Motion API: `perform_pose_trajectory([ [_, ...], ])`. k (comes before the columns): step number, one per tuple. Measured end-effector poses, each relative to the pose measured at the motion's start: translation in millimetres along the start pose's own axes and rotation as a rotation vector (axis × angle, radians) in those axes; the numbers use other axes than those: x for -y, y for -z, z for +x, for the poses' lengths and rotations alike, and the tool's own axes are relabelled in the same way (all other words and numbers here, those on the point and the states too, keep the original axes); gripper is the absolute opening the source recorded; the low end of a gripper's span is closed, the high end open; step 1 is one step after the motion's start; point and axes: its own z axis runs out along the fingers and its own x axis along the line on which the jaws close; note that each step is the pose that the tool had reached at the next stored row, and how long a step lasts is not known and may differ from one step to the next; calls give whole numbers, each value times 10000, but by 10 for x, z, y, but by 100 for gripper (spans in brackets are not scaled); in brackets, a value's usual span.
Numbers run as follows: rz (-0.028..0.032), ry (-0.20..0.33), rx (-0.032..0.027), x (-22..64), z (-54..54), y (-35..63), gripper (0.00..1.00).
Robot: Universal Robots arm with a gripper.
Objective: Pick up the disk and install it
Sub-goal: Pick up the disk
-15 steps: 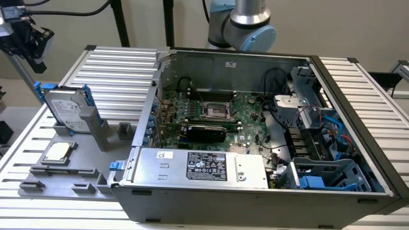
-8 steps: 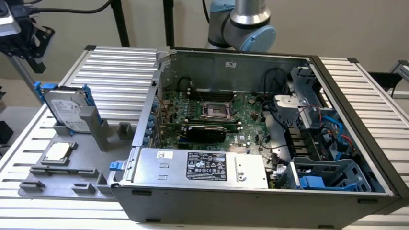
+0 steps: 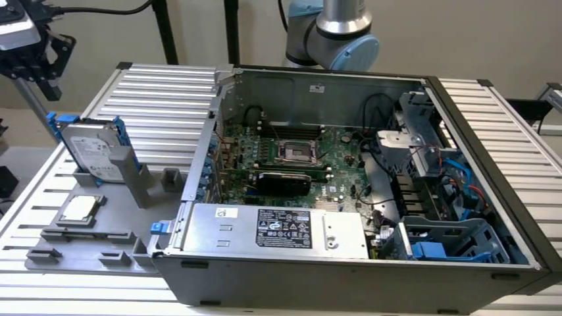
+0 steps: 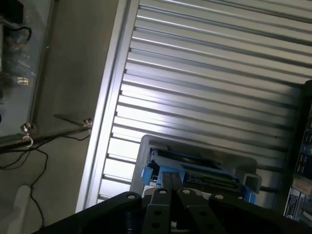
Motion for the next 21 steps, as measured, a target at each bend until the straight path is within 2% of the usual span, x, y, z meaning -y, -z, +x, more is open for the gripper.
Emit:
perform_pose_trajectory([
  [21, -9, 3693, -150, 1, -5, -8, 11],
])
